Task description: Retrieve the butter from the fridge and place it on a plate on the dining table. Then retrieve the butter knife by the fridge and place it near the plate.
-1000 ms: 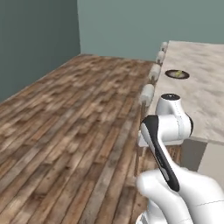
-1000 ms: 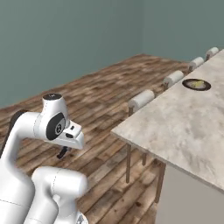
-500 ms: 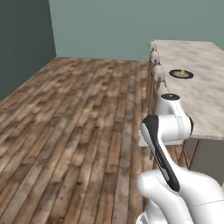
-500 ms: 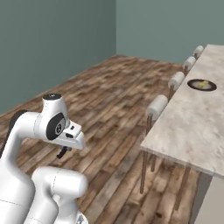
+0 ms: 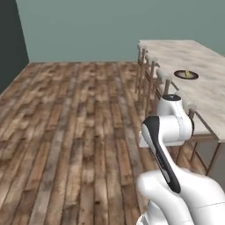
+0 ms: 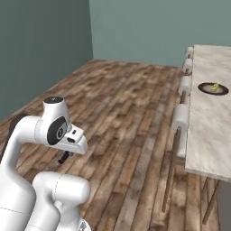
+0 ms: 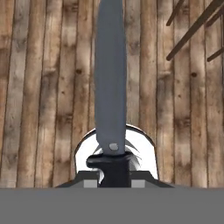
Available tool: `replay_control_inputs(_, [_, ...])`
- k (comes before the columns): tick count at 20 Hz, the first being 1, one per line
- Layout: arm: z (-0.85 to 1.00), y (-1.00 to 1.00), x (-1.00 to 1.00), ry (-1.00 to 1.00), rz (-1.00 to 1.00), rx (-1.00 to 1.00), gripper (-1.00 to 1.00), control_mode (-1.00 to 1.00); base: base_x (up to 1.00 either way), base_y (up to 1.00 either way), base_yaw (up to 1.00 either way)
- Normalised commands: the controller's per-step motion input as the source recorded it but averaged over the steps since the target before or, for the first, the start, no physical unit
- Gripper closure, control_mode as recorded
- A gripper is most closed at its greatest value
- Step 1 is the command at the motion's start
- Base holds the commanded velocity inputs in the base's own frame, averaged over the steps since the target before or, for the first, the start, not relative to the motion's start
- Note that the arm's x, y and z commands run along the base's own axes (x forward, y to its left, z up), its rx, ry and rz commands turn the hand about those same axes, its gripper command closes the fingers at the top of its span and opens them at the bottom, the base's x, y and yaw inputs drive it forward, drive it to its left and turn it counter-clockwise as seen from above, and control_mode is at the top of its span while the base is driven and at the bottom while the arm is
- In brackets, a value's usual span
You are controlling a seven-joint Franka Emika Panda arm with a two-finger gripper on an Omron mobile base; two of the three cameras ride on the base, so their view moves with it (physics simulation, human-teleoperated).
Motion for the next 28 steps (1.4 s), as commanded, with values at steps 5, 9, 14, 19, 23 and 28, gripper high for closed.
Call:
replay_control_inputs(5, [0.00,0.00,0.00,0.00,0.00,0.00,1.00,1.00,1.00,1.00,-0.43])
replay_control_inputs(9, [0.00,0.00,0.00,0.00,0.00,0.00,1.00,1.00,0.91,1.00,-0.47])
replay_control_inputs(14, [0.00,0.00,0.00,0.00,0.00,0.00,1.00,1.00,0.63,0.99,-0.53])
replay_control_inputs(19, [0.00,0.00,0.00,0.00,0.00,0.00,1.00,1.00,0.43,0.78,-0.65])
replay_control_inputs(23, [0.00,0.00,0.00,0.00,0.00,0.00,1.00,1.00,0.49,0.58,-0.74])
replay_control_inputs(28, [0.00,0.00,0.00,0.00,0.00,0.00,1.00,1.00,0.52,0.57,-0.74])
